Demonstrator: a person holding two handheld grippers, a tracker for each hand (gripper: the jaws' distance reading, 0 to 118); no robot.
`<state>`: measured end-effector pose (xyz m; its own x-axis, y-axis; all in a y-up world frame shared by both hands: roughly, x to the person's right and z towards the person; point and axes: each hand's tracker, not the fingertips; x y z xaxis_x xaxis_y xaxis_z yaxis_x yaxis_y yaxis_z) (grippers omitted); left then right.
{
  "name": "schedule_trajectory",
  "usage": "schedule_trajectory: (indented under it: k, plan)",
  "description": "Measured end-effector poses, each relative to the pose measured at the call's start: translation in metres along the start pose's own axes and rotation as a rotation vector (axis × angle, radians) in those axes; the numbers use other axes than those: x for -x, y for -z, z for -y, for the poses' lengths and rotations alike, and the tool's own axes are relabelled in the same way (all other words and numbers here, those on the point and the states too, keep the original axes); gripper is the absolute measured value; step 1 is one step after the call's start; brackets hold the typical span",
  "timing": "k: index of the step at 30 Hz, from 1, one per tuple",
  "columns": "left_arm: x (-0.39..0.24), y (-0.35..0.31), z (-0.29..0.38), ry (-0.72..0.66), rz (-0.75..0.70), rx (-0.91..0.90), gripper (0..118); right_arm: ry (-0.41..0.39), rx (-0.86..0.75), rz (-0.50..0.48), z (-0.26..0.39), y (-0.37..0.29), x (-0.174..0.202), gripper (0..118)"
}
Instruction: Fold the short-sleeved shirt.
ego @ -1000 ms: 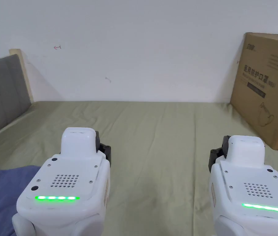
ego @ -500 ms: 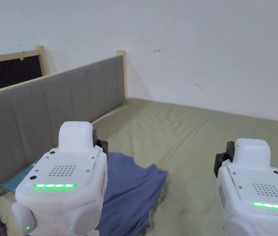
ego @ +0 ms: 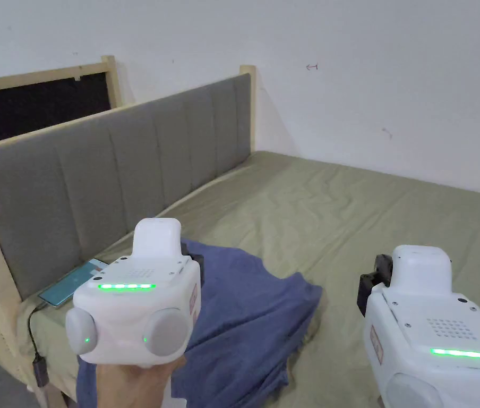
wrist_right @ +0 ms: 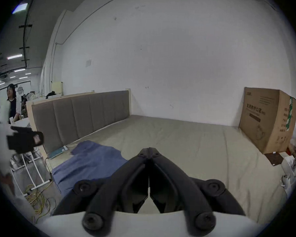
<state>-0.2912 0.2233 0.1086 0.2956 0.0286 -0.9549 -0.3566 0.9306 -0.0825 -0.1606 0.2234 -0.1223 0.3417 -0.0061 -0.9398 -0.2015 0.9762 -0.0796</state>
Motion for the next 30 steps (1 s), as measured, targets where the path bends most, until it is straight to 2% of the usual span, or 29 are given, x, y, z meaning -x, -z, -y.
schedule_trajectory:
  k: [2, 3, 4, 5, 6, 7, 8, 13, 15, 17, 19, 21, 22, 23, 25, 26, 27, 30]
  plan:
    - [-0.01, 0.026, 0.01, 0.03, -0.014, 0.068, 6, 0.014, 0.026, 0.003, 0.006, 0.008, -0.006, 0]
    - [-0.015, 0.04, 0.016, 0.054, -0.007, 0.111, 17, 0.017, 0.044, 0.004, 0.009, 0.013, -0.009, 0]
    - [-0.018, 0.053, 0.023, 0.064, 0.019, 0.128, 48, 0.021, 0.058, 0.005, 0.013, 0.019, -0.011, 0]
    - [-0.022, 0.067, 0.028, 0.069, 0.036, 0.164, 86, 0.022, 0.07, 0.001, 0.016, 0.024, -0.013, 0]
    - [-0.024, 0.084, 0.034, 0.072, 0.059, 0.222, 112, 0.02, 0.093, -0.008, 0.02, 0.031, -0.015, 0]
    - [-0.026, 0.101, 0.042, 0.06, 0.079, 0.275, 116, 0.014, 0.112, -0.006, 0.024, 0.038, -0.016, 0]
    - [-0.026, 0.108, 0.049, 0.073, 0.062, 0.267, 115, 0.008, 0.126, 0.001, 0.028, 0.043, -0.016, 0]
    - [-0.036, 0.175, 0.086, 0.106, 0.09, 0.468, 115, 0.0, 0.192, -0.005, 0.047, 0.07, -0.019, 0]
    - [-0.039, 0.199, 0.101, 0.129, 0.099, 0.541, 110, -0.006, 0.221, -0.006, 0.053, 0.082, -0.02, 0]
    - [-0.043, 0.219, 0.114, 0.148, 0.124, 0.613, 76, -0.003, 0.252, -0.02, 0.059, 0.091, -0.022, 0]
    - [-0.042, 0.233, 0.126, 0.136, 0.129, 0.683, 77, 0.004, 0.284, -0.063, 0.065, 0.099, -0.025, 0]
    - [-0.044, 0.228, 0.119, 0.18, 0.154, 0.647, 71, -0.017, 0.289, -0.061, 0.068, 0.101, -0.024, 0]
    - [-0.043, 0.229, 0.114, 0.182, 0.16, 0.662, 54, -0.031, 0.286, -0.063, 0.069, 0.101, -0.024, 0]
    - [-0.041, 0.23, 0.111, 0.173, 0.167, 0.669, 26, -0.038, 0.288, -0.063, 0.07, 0.102, -0.023, 0]
    - [-0.039, 0.232, 0.106, 0.171, 0.138, 0.66, 1, -0.036, 0.295, -0.061, 0.072, 0.1, -0.023, 0]
    - [-0.038, 0.234, 0.104, 0.187, 0.074, 0.663, 2, -0.026, 0.298, -0.062, 0.073, 0.099, -0.024, 0]
    - [-0.035, 0.238, 0.105, 0.12, 0.151, 0.724, 1, -0.008, 0.298, -0.064, 0.073, 0.097, -0.026, 0]
    - [-0.032, 0.233, 0.094, 0.1, 0.15, 0.711, 2, -0.028, 0.28, -0.043, 0.071, 0.086, -0.031, 0]
